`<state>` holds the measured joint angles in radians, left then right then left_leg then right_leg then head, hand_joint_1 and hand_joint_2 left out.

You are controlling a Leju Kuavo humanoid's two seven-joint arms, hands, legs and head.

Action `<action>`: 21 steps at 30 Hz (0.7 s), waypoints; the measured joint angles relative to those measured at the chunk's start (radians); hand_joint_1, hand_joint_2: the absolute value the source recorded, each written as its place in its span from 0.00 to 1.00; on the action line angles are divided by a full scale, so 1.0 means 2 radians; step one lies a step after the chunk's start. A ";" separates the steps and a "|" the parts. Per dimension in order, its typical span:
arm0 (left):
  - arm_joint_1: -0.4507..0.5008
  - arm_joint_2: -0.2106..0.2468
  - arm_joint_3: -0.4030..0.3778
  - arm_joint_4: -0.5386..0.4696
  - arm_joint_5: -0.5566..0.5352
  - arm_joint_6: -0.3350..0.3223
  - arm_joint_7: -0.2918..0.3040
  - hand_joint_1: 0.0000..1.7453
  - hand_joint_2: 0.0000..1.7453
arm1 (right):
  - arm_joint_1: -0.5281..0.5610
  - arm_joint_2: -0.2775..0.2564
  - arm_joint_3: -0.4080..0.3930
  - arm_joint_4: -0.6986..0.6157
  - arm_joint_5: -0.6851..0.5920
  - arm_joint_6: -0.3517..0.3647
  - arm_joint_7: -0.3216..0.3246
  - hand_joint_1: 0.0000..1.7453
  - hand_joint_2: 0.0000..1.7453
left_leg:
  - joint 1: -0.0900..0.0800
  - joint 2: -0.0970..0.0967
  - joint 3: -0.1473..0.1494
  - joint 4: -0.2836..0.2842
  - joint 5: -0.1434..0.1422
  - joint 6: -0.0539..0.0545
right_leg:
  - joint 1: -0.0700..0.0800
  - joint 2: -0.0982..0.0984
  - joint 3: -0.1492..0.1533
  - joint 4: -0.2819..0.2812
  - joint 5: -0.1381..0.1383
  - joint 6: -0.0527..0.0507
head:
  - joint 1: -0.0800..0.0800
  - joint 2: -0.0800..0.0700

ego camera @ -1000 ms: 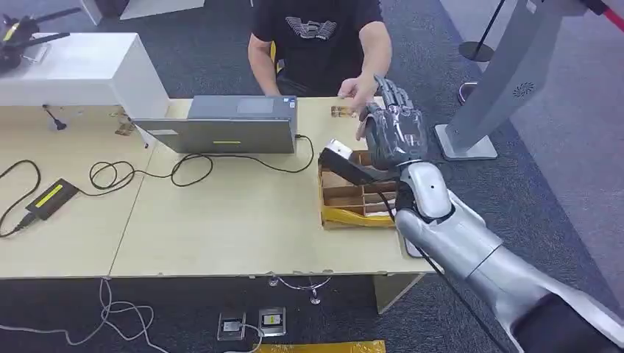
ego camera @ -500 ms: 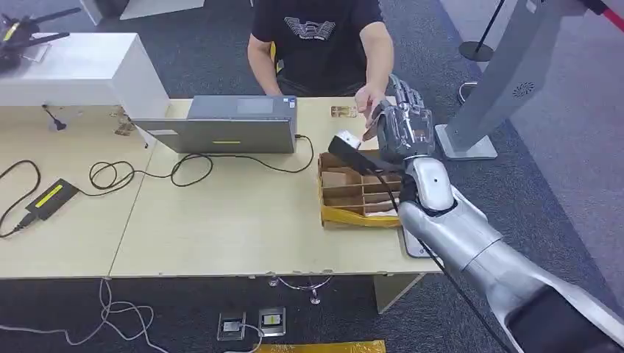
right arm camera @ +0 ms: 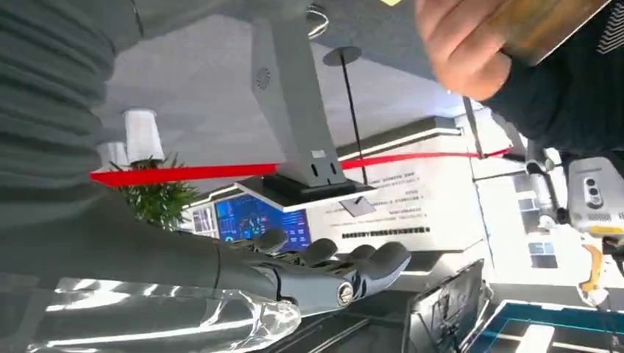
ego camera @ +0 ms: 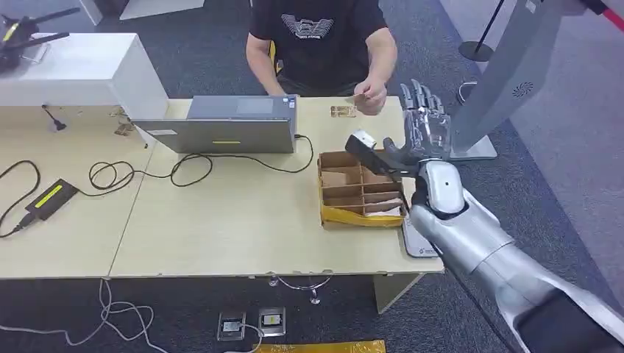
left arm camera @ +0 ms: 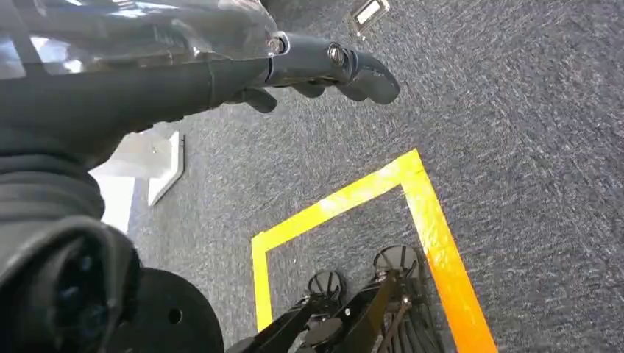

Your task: Pass the card to the sensor for recognition and then transmit it.

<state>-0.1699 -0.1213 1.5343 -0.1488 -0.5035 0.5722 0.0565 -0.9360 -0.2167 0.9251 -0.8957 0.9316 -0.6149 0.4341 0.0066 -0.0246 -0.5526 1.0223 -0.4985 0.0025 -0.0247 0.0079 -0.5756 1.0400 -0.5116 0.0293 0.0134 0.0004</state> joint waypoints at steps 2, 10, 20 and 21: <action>0.000 0.000 0.000 0.000 0.000 0.000 0.000 0.00 0.00 | 0.000 -0.002 -0.001 0.000 0.000 0.001 0.002 0.00 1.00 | 0.000 0.000 0.000 0.000 0.000 0.000 | 0.000 0.000 0.000 0.000 0.000 0.000 | 0.000 0.000; 0.000 -0.002 0.000 0.000 0.008 -0.003 0.000 0.00 0.00 | -0.001 -0.020 -0.023 0.001 -0.049 0.025 0.029 0.00 1.00 | 0.000 0.000 0.000 0.000 0.000 0.000 | 0.000 -0.001 0.000 0.000 0.000 0.000 | 0.000 0.000; 0.002 -0.002 0.000 0.000 0.020 -0.002 -0.002 0.00 0.00 | -0.002 -0.073 -0.071 0.036 -0.125 0.038 0.073 0.00 1.00 | 0.000 -0.001 0.000 0.000 0.000 0.000 | 0.000 -0.002 0.000 0.000 0.000 0.000 | 0.000 0.000; 0.002 -0.002 0.000 0.000 0.022 -0.002 -0.002 0.00 0.00 | -0.001 -0.081 -0.076 0.043 -0.140 0.038 0.081 0.00 1.00 | 0.000 -0.001 0.000 0.000 0.000 0.000 | 0.000 -0.002 0.000 -0.001 0.000 0.000 | 0.000 0.000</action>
<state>-0.1654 -0.1263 1.5347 -0.1488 -0.4604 0.5676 0.0523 -0.9380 -0.3789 0.7728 -0.8090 0.6507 -0.5394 0.5952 0.0060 -0.0276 -0.5532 1.0233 -0.4986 0.0026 -0.0251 0.0041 -0.5764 1.0387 -0.5114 0.0295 0.0134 0.0000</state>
